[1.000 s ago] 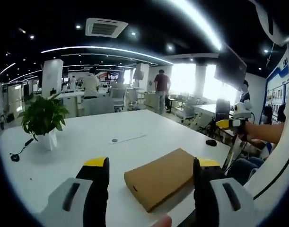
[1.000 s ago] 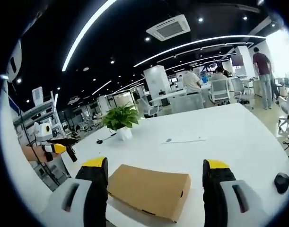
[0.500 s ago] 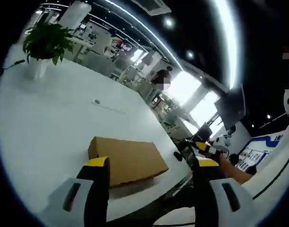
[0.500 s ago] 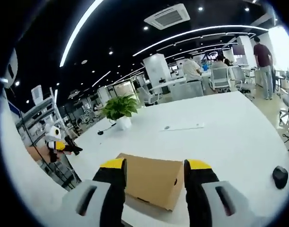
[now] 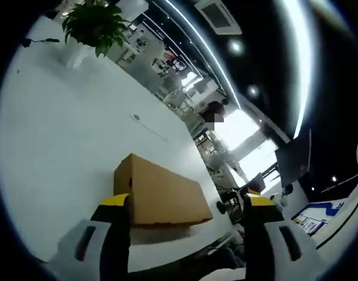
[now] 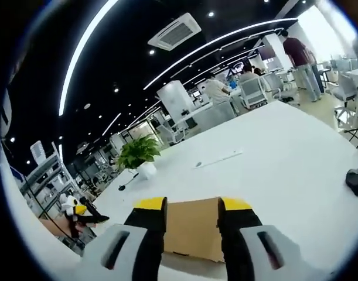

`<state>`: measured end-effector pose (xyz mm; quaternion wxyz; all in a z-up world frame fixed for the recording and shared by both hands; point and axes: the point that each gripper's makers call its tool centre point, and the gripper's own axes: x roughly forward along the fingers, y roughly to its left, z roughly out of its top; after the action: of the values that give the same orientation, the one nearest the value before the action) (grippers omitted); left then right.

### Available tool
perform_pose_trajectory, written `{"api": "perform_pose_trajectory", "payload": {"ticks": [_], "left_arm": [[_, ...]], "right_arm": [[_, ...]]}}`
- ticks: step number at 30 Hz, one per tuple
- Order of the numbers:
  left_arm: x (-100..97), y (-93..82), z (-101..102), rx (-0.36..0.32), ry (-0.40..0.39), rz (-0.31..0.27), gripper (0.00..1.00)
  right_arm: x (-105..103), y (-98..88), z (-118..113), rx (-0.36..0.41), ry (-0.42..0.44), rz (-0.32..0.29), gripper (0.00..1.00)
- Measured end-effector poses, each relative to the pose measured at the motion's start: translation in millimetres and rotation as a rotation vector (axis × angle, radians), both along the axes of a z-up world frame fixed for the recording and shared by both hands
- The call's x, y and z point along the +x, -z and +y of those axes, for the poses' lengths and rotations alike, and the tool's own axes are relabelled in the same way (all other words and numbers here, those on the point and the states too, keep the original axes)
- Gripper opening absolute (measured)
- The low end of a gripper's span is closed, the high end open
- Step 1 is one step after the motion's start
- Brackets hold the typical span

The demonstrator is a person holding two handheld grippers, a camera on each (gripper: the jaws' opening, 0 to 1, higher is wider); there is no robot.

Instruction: Operate the shoe box by opening the lid, removing the specified soft item, and placing it in the target area until the item is outside and the box remains undamaged.

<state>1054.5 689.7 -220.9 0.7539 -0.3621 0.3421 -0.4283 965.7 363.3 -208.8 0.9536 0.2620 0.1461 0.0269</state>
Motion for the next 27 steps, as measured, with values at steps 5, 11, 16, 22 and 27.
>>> {"api": "perform_pose_trajectory", "payload": {"ticks": [5,11,16,22,27], "left_arm": [[11.0,6.4,4,-0.113,-0.092,0.101,0.90],[4.8,10.7,-6,-0.217,-0.135,0.227,0.94],[7.2,27.8,-3,-0.249,-0.213,0.299,0.87],[14.9,46.1,5,-0.233,-0.281,0.350,0.91],[11.1,56.1,10,-0.262,-0.294,0.401,0.91]], "right_arm": [[-1,-2.1,7,0.087,0.010,-0.006,0.59],[-3,0.8,0,0.196,0.038,-0.031,0.59],[1,9.1,9,0.377,0.073,-0.077,0.77],[-8,35.0,-1,0.655,0.222,-0.148,0.62],[-14,55.6,10,0.754,0.285,-0.156,0.62]]}}
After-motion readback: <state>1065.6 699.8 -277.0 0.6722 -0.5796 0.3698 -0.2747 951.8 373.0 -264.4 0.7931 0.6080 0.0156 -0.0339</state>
